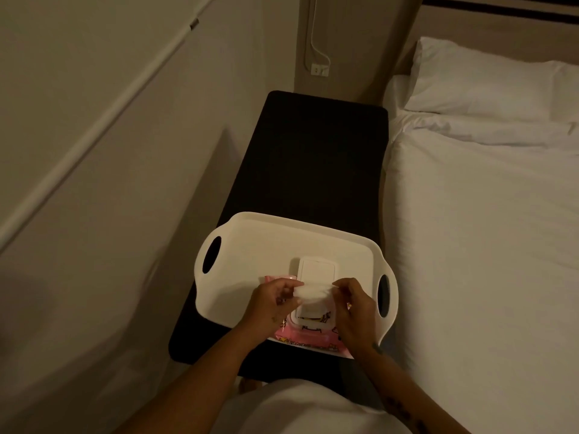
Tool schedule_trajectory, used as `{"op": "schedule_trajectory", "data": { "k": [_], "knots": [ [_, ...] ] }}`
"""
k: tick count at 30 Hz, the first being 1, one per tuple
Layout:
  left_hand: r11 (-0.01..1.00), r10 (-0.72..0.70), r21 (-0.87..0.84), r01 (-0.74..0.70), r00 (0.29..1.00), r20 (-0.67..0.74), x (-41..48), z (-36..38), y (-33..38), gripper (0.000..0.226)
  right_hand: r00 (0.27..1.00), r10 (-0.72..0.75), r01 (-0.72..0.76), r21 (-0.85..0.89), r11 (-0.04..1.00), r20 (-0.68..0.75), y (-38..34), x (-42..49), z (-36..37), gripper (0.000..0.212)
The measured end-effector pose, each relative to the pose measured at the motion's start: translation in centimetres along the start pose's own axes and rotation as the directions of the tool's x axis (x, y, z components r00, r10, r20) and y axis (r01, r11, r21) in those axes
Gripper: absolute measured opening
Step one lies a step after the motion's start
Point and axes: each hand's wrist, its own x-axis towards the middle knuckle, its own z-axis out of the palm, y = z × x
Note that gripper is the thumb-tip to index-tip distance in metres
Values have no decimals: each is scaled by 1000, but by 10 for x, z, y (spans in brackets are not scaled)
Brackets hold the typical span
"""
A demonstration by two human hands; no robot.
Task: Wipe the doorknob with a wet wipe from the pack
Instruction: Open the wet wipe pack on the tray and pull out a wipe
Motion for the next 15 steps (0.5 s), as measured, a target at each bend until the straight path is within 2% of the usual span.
{"op": "schedule_trajectory", "data": {
  "k": [4, 8, 10, 15],
  "knots": [
    [988, -72, -138, 67, 997, -34, -1, -3, 0, 20, 999, 21, -21, 0, 1000, 36, 1, 4, 4, 11],
    [977, -137, -175, 125, 989, -63, -2, -9, -2, 12, 998, -48, 51, -51, 997, 47, -1, 13, 6, 7],
    [962, -178, -224, 158, 981, -72, -2, -14, -2, 14, 996, -62, 69, -109, 992, 67, 1, 20, 8, 13],
    [927, -229, -322, 192, 970, -79, -3, -23, -3, 13, 973, 60, -2, -250, 968, 225, 11, 40, 14, 46]
  ]
}}
